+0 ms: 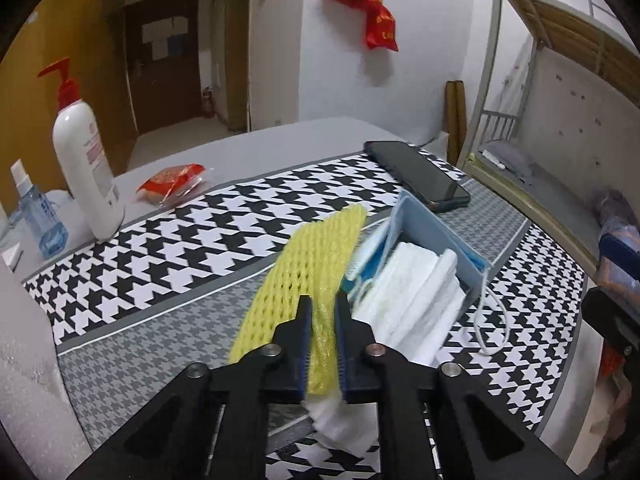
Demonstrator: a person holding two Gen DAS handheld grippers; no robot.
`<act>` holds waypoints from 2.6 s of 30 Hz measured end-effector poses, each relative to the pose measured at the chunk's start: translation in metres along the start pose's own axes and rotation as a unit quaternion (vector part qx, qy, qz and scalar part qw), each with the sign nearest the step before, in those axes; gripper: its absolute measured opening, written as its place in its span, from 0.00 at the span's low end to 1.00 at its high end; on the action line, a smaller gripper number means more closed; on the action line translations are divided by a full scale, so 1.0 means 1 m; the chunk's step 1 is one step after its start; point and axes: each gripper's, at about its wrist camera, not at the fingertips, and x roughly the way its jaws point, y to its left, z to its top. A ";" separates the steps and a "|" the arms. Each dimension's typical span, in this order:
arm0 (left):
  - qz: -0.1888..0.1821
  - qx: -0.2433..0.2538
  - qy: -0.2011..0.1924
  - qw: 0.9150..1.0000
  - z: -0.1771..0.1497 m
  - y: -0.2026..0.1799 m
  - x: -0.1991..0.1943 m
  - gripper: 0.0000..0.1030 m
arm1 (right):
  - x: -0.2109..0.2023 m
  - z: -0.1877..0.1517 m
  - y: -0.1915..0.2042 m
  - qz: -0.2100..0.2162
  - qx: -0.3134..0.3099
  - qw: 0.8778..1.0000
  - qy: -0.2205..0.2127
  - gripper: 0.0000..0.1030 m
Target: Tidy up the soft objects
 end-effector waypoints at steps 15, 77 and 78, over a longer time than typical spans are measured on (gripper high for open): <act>-0.011 -0.029 -0.046 0.998 -0.004 0.022 -0.030 0.09 | 0.021 0.004 0.030 0.045 -0.021 0.998 0.029 1.00; 0.031 -0.062 -0.110 0.991 -0.007 0.046 -0.062 0.09 | -0.013 0.008 0.046 0.180 0.015 0.982 0.063 0.13; 0.031 -0.062 -0.111 0.991 -0.007 0.046 -0.062 0.09 | -0.018 0.009 0.044 0.180 0.015 0.982 0.059 0.13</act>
